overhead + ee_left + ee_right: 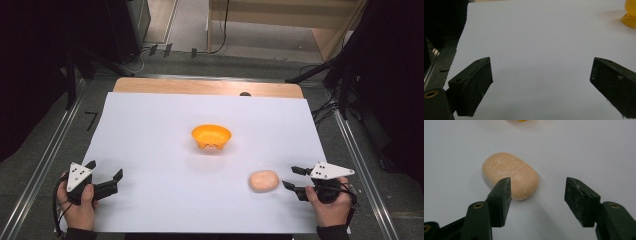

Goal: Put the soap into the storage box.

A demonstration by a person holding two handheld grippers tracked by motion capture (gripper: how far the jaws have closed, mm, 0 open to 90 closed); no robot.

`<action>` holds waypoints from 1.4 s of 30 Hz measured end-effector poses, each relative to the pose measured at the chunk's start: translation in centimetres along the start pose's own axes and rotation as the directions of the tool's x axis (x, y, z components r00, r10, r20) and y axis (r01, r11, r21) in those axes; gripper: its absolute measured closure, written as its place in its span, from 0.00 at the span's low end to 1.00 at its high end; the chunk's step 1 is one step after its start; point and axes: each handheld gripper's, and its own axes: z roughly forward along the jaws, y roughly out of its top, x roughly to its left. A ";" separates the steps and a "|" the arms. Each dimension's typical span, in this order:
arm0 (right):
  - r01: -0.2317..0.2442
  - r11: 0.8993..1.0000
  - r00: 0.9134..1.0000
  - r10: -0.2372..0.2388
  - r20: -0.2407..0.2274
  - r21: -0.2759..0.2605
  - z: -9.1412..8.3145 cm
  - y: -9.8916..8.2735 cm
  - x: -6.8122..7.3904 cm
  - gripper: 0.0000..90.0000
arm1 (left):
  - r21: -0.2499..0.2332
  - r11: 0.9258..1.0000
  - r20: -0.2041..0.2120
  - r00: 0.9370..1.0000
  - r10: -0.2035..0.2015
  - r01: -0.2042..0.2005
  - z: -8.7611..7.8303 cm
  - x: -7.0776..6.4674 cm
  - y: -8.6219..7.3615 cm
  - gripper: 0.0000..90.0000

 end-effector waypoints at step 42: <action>0.438 0.855 0.869 -0.324 -0.374 0.278 7.2 5.9 0.1 0.33 | 0.042 0.999 -0.005 0.999 -0.032 0.032 0.4 0.3 0.2 0.00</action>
